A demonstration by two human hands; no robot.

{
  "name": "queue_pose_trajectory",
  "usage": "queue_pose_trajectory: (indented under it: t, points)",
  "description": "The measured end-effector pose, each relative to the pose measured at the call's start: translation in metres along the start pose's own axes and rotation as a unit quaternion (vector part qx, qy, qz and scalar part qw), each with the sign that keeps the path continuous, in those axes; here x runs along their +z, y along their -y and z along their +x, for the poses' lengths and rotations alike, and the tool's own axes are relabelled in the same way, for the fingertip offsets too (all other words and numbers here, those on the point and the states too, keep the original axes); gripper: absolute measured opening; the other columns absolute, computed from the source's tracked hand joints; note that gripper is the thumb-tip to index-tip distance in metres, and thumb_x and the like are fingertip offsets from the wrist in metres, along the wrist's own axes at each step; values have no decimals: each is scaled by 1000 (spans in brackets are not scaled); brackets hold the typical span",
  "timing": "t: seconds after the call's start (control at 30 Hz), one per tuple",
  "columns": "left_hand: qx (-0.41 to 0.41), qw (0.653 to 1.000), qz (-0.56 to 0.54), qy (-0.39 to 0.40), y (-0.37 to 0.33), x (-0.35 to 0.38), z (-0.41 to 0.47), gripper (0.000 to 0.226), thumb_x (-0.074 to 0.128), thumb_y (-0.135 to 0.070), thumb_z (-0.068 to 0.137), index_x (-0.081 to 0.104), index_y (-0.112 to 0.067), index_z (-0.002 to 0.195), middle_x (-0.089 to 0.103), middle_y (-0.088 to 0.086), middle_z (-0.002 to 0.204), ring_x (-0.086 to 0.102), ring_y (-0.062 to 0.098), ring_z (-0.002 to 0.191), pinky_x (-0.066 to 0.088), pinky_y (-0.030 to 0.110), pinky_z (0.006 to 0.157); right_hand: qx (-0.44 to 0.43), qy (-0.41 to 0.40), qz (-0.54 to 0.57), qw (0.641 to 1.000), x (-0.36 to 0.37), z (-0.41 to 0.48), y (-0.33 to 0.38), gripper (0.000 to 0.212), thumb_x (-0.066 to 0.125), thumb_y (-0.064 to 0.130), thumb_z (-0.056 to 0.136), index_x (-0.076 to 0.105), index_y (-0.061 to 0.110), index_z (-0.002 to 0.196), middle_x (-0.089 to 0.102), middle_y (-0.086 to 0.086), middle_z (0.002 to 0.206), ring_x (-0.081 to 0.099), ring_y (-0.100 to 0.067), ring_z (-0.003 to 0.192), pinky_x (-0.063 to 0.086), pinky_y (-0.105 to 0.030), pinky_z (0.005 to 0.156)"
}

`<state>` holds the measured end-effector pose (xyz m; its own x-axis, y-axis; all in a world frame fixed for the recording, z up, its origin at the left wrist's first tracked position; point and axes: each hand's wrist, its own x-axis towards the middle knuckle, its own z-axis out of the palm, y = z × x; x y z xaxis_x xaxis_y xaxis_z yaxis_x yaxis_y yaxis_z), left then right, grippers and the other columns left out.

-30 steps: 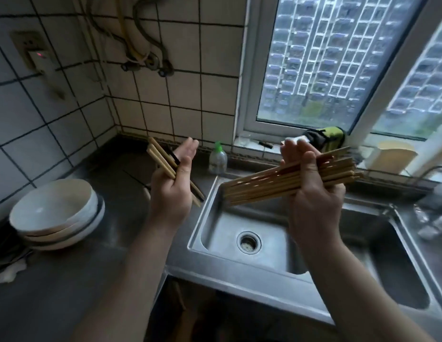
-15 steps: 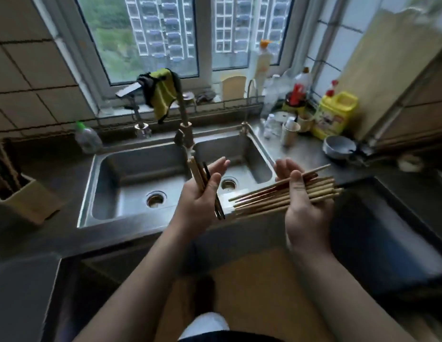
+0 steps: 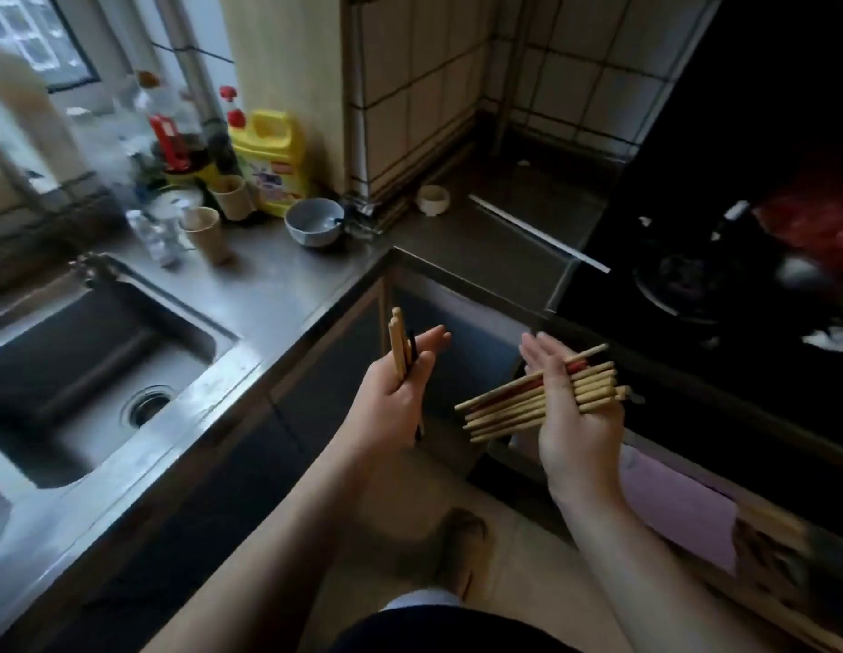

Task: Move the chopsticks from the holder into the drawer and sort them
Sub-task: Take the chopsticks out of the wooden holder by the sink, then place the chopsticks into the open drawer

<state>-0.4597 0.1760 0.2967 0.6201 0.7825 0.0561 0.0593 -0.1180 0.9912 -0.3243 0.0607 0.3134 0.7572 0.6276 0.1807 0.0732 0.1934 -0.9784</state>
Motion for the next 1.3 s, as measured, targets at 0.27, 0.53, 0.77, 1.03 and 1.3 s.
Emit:
queue_pose_trajectory:
  t: [0.27, 0.53, 0.77, 1.03, 1.3]
  points:
    - [-62, 980, -27, 186, 26, 125, 108, 31, 41, -30, 102, 56, -38, 128, 60, -20, 130, 48, -5, 126, 34, 32, 113, 78, -144, -66, 984, -115, 73, -36, 22, 55, 35, 92, 68, 26, 108, 70, -3, 117, 62, -17, 116, 45, -40, 104]
    - [-146, 929, -22, 339, 85, 226, 167, 36, 42, -36, 100, 52, -40, 135, 53, -30, 131, 40, -15, 126, 32, 9, 101, 171, -223, -182, 942, -188, 106, -63, 26, 49, 23, 98, 67, 41, 99, 68, 10, 117, 60, 0, 113, 44, -16, 98]
    - [-244, 897, 11, 369, 142, 295, 180, 34, 43, -39, 97, 56, -49, 127, 57, -14, 125, 53, -22, 95, 35, -1, 78, 251, -328, -189, 891, -230, 122, -111, 17, 59, 44, 90, 65, 55, 81, 69, 29, 80, 67, 5, 77, 57, -28, 73]
    - [-310, 875, 64, 366, 221, 354, 175, 30, 44, -32, 102, 59, -45, 125, 66, -21, 102, 42, -5, 70, 37, -2, 52, 291, -337, -162, 881, -276, 128, -189, 26, 62, 30, 92, 69, 51, 80, 68, 26, 70, 63, 9, 65, 49, -10, 57]
    - [-318, 865, 150, 359, 307, 400, 173, 31, 46, -37, 101, 66, -26, 121, 66, -10, 111, 57, -7, 73, 41, 0, 56, 363, -275, -153, 877, -320, 127, -316, 16, 54, 30, 95, 69, 32, 101, 71, 27, 81, 65, 11, 81, 51, -10, 70]
